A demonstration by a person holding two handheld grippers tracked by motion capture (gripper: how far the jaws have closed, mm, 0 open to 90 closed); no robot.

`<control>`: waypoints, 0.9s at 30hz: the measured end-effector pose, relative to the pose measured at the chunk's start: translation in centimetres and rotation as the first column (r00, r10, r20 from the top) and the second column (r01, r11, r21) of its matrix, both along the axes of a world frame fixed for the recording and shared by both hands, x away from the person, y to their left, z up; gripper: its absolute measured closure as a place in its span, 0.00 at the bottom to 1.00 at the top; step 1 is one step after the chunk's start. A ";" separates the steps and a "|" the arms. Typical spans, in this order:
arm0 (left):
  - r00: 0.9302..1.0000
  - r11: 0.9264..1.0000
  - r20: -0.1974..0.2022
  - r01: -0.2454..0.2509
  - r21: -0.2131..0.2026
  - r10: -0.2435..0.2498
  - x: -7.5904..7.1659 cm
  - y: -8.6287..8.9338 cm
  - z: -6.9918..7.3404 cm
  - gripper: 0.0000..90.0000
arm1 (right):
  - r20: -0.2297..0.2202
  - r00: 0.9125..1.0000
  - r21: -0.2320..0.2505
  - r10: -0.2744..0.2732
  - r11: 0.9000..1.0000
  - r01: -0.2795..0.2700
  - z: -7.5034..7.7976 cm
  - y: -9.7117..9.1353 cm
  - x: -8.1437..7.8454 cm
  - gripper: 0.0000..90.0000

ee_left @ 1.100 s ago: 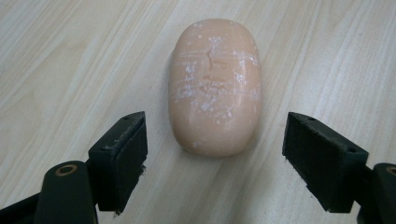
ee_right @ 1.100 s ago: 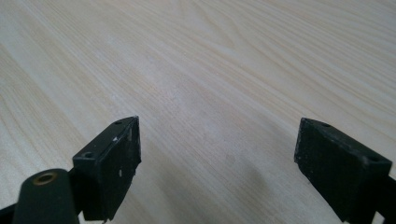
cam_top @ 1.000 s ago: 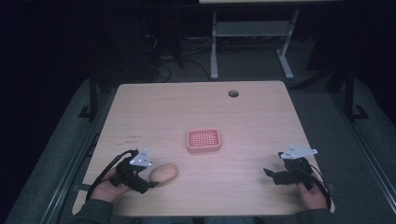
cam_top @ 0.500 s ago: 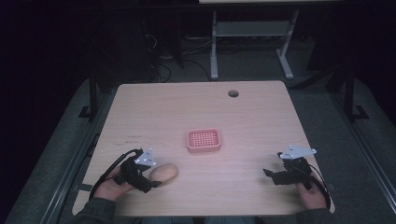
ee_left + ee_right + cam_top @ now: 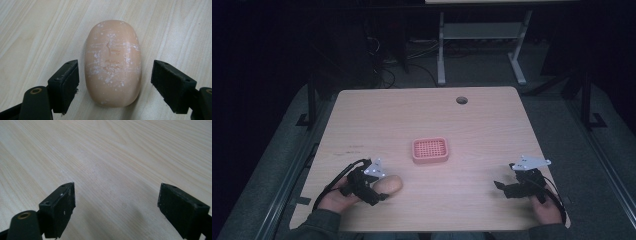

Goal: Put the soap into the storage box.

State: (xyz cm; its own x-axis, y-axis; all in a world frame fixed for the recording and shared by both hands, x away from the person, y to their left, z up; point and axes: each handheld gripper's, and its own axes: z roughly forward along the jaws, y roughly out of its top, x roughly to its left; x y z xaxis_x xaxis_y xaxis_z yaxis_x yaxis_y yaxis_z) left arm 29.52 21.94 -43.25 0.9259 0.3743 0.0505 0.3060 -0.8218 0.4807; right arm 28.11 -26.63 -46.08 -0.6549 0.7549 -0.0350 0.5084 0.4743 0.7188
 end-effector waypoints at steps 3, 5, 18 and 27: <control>1.000 1.000 -0.002 0.003 0.004 -0.003 0.2 -0.2 -0.1 0.25 | -0.001 1.000 -0.001 0.001 1.000 -0.001 0.0 0.0 0.0 0.16; 1.000 1.000 -0.004 0.002 0.007 -0.002 0.3 -0.2 -0.1 0.25 | -0.001 1.000 -0.001 0.001 1.000 -0.001 0.0 0.1 0.0 0.16; 0.999 1.000 -0.033 0.001 0.016 -0.001 1.2 -0.7 -0.6 0.26 | 0.000 1.000 0.001 -0.001 1.000 0.001 0.0 0.0 0.0 0.16; 0.998 1.000 -0.056 0.005 0.025 -0.003 1.4 -1.2 -0.9 0.27 | -0.002 1.000 0.002 -0.003 1.000 0.003 0.0 0.0 -0.1 0.16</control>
State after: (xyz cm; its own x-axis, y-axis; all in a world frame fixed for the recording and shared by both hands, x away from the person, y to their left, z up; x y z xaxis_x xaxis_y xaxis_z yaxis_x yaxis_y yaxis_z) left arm 30.91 20.76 -44.13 0.9290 0.3700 0.0075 0.3288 -0.8345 0.4422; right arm 28.03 -26.59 -46.05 -0.6528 0.7568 -0.0319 0.5111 0.4712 0.7189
